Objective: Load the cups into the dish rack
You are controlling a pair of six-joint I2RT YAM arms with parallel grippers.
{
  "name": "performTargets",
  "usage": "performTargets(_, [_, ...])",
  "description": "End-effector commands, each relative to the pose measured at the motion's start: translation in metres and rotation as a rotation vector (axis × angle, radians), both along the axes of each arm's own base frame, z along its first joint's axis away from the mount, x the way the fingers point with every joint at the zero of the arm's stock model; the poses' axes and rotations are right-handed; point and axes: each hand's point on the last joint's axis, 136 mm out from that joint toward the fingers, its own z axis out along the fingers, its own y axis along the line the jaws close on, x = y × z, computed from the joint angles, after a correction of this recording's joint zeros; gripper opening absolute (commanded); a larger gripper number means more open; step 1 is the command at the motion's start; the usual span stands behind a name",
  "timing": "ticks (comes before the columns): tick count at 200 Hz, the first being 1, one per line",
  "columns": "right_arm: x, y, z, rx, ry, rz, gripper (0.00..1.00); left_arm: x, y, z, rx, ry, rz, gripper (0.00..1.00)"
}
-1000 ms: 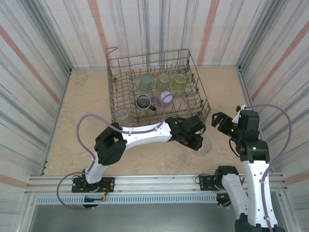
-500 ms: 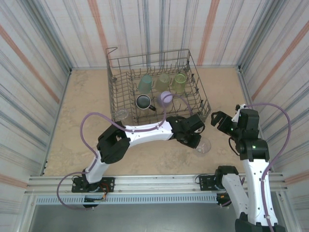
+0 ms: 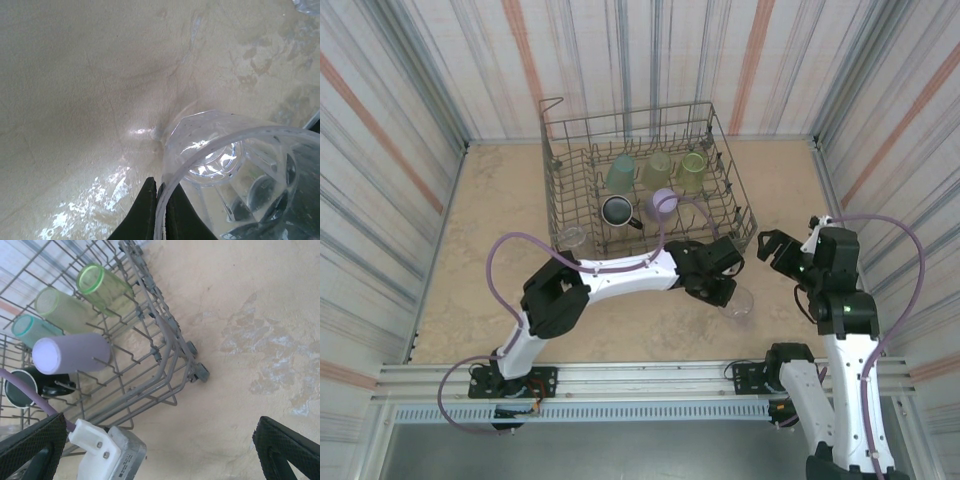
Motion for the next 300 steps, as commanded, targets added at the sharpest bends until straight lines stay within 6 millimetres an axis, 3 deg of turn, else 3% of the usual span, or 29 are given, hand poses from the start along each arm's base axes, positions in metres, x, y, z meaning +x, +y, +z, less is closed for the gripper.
performTargets(1, [0.001,0.0,-0.005,0.015,0.003,-0.004,1.0,0.009,0.004,0.049,-0.082,-0.052,0.003,0.0])
performTargets(37, [0.004,0.005,-0.009,0.044,0.013,0.009,1.0,0.018,0.012,0.065,-0.128,-0.062,0.014,0.0])
performTargets(120, [0.001,0.006,-0.003,0.046,0.0,0.016,1.0,0.019,0.024,0.136,-0.275,-0.112,0.02,0.0])
performTargets(168, [0.002,0.009,-0.008,0.054,0.019,0.031,1.0,0.04,0.048,0.149,-0.334,-0.122,0.084,0.0])
performTargets(215, [0.009,0.01,-0.005,0.056,0.01,0.044,1.0,0.043,0.06,0.185,-0.433,-0.168,0.047,0.0])
performTargets(244, [0.012,0.014,-0.007,0.08,0.015,0.056,1.0,0.052,0.076,0.196,-0.454,-0.19,0.077,0.0])
performTargets(300, [0.016,0.017,-0.002,0.107,-0.009,0.06,1.0,0.076,0.129,0.209,-0.498,-0.214,0.198,0.0])
